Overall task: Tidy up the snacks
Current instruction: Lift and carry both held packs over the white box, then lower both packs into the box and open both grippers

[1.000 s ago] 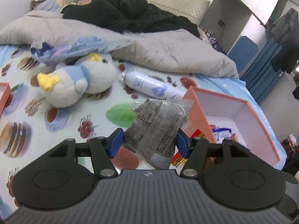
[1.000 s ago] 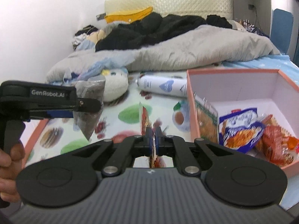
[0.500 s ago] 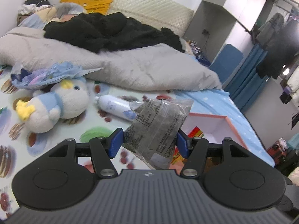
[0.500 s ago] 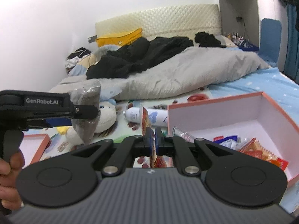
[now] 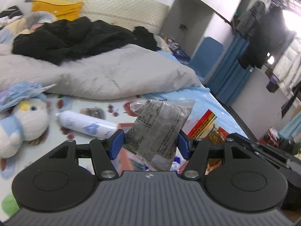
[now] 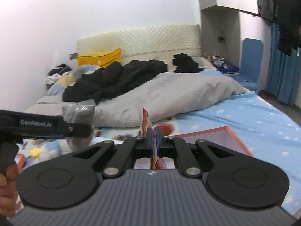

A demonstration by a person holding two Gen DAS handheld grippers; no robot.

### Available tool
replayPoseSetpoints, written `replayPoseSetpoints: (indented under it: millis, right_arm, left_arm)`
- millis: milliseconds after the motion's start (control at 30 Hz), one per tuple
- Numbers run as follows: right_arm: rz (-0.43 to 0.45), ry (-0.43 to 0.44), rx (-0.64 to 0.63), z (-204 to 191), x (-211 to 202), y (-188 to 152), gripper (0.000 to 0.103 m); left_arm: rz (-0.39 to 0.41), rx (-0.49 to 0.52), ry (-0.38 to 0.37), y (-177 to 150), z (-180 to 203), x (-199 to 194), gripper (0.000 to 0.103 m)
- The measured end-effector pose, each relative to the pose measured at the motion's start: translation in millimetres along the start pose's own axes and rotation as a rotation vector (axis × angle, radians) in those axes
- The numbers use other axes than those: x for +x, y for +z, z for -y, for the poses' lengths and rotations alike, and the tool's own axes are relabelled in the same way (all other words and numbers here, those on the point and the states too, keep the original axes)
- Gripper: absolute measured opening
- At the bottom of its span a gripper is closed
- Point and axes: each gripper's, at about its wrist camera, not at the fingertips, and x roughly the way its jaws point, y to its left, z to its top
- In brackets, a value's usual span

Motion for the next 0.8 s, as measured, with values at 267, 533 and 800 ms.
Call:
replayPoseSetpoints:
  millis: [267, 533, 800]
  right_arm:
    - [-0.119, -0.067, 0.031, 55, 43, -15, 0.007]
    - [-0.261, -0.086, 0.103, 78, 78, -56, 0.007]
    - [-0.281, -0.117, 0.133, 87, 74, -57, 0.049]
  left_arm:
    - [-0.125, 0.071, -0.032, -9, 30, 72, 0.066]
    - [-0.225, 0.085, -0.009, -29, 32, 105, 0.066]
    - [-0.231, 0.112, 0.016, -25, 33, 105, 0.089]
